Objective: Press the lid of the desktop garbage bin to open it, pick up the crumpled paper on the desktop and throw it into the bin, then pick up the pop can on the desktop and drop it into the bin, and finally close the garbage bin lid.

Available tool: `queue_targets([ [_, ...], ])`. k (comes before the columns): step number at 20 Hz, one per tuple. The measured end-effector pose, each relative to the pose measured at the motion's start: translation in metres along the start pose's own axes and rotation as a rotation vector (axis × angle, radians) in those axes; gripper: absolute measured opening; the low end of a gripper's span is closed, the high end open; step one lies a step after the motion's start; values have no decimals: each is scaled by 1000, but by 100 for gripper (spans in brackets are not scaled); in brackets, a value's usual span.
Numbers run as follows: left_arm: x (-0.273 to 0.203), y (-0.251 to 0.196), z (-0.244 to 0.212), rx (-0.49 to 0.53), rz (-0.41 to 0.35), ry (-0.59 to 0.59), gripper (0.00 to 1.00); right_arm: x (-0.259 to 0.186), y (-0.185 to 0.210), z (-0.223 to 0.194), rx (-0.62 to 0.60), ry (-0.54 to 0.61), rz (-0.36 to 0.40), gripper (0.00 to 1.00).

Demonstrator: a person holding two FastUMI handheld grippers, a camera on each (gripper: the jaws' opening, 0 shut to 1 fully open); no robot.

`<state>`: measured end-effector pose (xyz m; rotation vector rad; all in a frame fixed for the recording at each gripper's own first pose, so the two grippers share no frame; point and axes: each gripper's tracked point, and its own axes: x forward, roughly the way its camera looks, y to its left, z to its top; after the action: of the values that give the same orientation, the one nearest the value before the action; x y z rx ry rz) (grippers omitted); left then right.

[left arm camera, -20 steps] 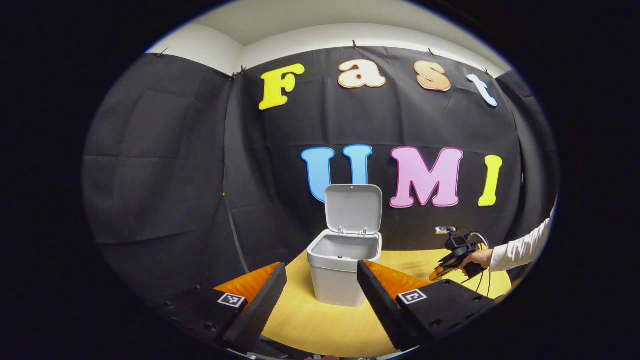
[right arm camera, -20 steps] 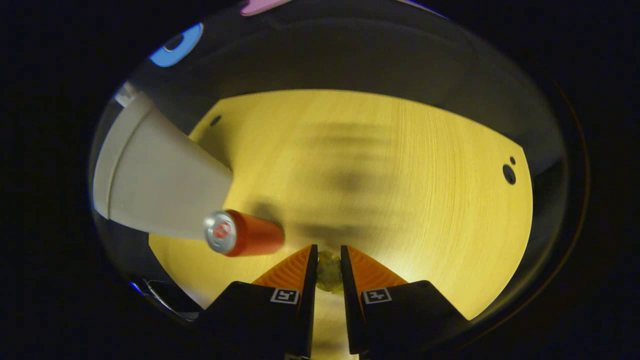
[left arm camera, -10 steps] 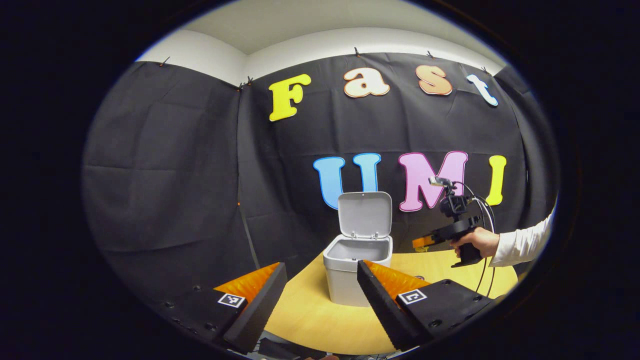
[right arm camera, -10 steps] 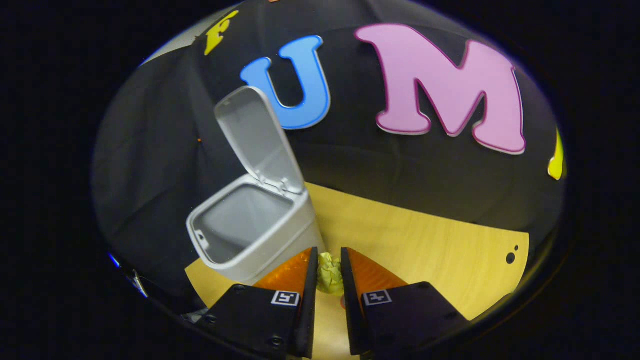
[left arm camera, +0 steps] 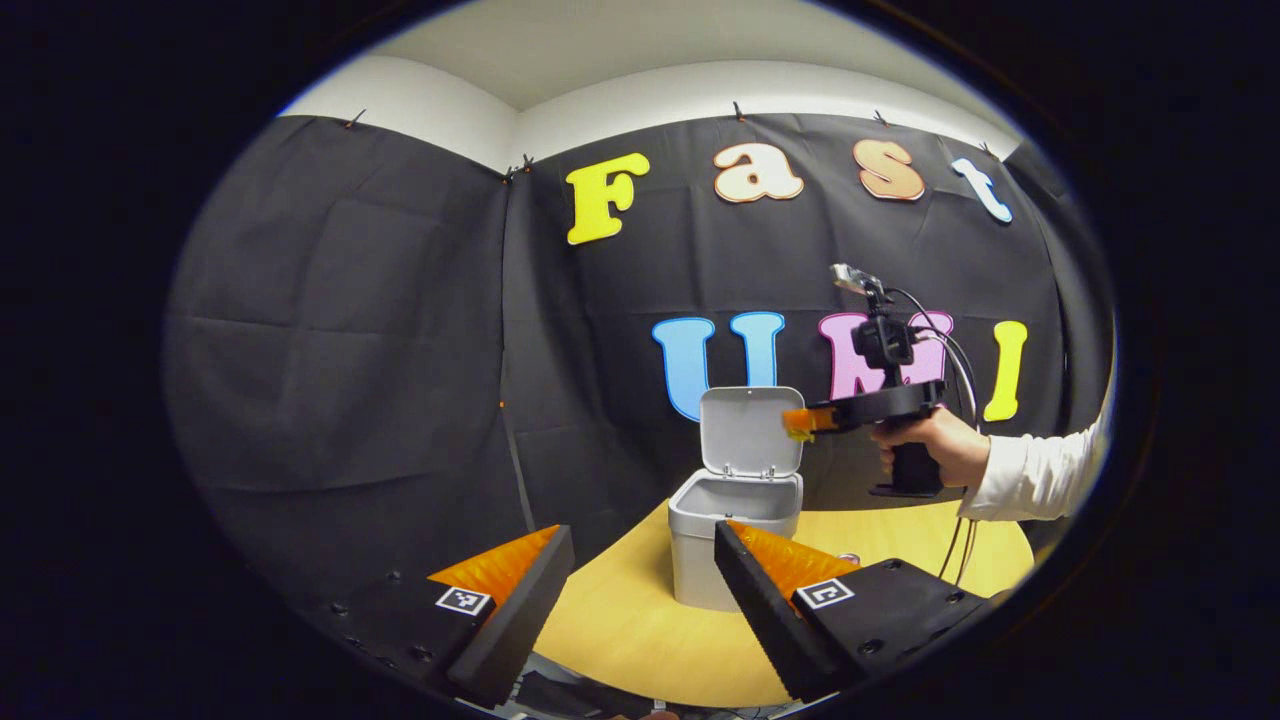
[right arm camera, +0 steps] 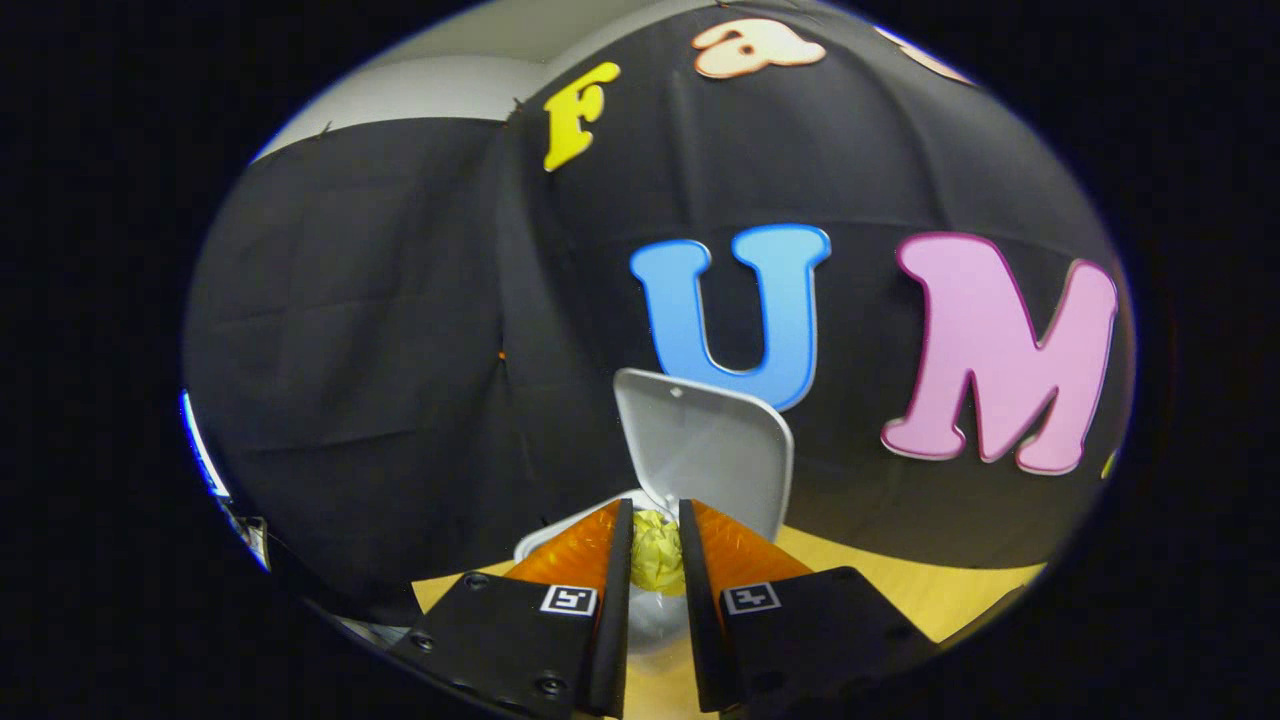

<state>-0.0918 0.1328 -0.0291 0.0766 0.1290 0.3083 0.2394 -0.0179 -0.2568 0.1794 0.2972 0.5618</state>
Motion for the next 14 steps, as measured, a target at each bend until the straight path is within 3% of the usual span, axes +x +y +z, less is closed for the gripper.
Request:
queue_targets([
  [3,-6,-1,0,16,2,-10,95,4,-1,-9,-6,1,70,31],
  [8,-1,-13,-14,-12,-15,14,95,25,3,-34,-81,70,123,31],
  [14,5,-22,-32,12,-26,50,95,45,-40,-98,-64,218,36,31],
])
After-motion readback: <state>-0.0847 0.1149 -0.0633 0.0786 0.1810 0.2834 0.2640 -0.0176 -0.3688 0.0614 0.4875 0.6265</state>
